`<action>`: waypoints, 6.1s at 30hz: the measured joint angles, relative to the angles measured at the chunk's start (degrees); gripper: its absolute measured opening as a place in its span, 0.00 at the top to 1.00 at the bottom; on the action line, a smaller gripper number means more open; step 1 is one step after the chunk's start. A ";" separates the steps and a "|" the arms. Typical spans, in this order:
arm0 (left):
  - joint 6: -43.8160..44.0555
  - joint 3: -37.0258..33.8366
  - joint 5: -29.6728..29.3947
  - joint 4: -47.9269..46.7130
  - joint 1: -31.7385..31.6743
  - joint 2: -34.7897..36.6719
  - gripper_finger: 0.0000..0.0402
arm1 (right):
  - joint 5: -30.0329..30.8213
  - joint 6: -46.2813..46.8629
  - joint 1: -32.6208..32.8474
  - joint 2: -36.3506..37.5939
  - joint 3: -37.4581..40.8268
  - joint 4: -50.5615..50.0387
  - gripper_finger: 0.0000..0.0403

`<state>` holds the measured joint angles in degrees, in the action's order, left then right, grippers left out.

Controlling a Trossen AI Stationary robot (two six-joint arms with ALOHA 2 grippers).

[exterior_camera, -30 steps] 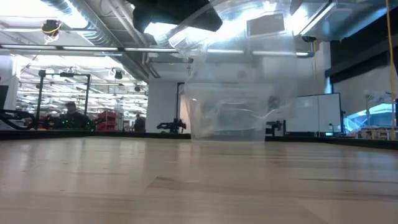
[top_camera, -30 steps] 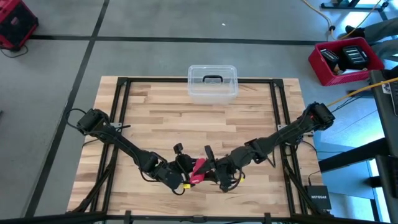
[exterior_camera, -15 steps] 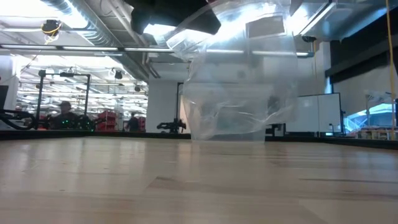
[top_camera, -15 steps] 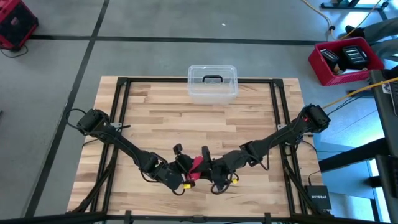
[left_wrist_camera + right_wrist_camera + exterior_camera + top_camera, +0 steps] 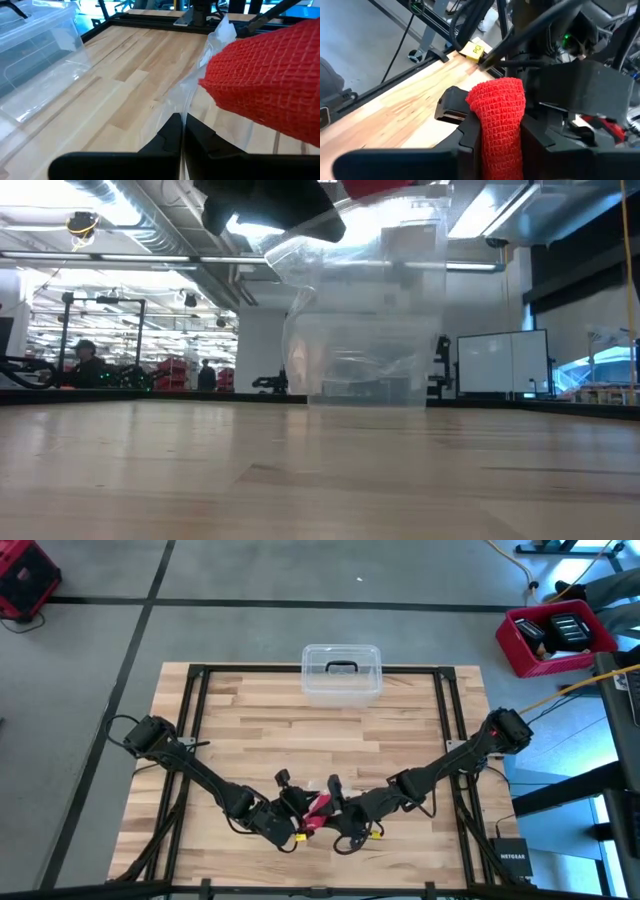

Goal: Roll bandage
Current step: Put the red bandage into the transparent zip bag, then close the transparent zip bag

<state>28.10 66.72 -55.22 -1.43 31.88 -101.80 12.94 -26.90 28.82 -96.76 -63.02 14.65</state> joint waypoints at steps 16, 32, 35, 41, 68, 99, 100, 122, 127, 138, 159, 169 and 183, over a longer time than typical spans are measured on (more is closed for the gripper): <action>-1.67 1.07 1.59 3.94 0.22 0.58 1.00 | 4.21 -2.22 -1.21 -1.81 0.76 -12.18 0.78; -3.36 1.05 1.92 2.09 0.65 0.16 1.00 | 20.90 -6.14 7.54 6.75 0.11 -15.51 0.78; -3.02 1.04 1.74 2.11 0.26 0.22 1.00 | 23.67 -7.09 7.91 7.26 0.17 -13.27 0.78; -2.99 0.98 1.90 2.66 0.09 0.20 1.00 | 20.72 -15.62 7.32 7.01 0.17 -2.87 0.78; -8.59 0.61 2.07 9.56 2.75 -0.21 1.00 | 14.55 -9.15 0.83 4.51 3.33 -9.94 0.78; 17.57 1.36 0.94 -6.82 -4.16 -0.73 1.00 | 15.34 16.86 -2.40 -2.16 9.55 -10.62 0.78; 17.17 1.20 1.00 -7.53 -4.35 -0.75 1.00 | 14.56 16.30 -2.45 -2.33 9.63 -11.25 0.78; 11.39 0.94 6.18 -5.31 -3.60 -1.94 1.00 | 21.05 41.10 -3.62 -1.00 9.23 -13.98 0.78; 7.27 0.87 6.23 -0.60 -3.32 -3.44 1.00 | 21.48 47.72 -3.67 -0.25 9.27 -15.02 0.78; -0.03 0.74 8.57 7.87 -3.85 -3.65 1.00 | 14.52 51.53 -4.15 -4.04 9.03 -14.40 0.78; 4.90 0.94 11.60 2.19 -3.52 -3.41 1.00 | -6.76 50.54 -7.03 0.42 9.25 -10.10 0.41; 10.76 0.90 10.07 -3.93 -3.21 -3.41 1.00 | 0.46 39.50 -1.92 9.71 9.18 -12.86 0.32; 5.48 0.83 6.94 6.78 -3.48 -3.48 1.00 | 23.87 50.53 11.76 11.66 16.36 -24.31 0.33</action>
<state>33.58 67.55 -48.27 5.35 28.40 -105.27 36.81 23.63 40.58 -85.10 -46.66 -9.66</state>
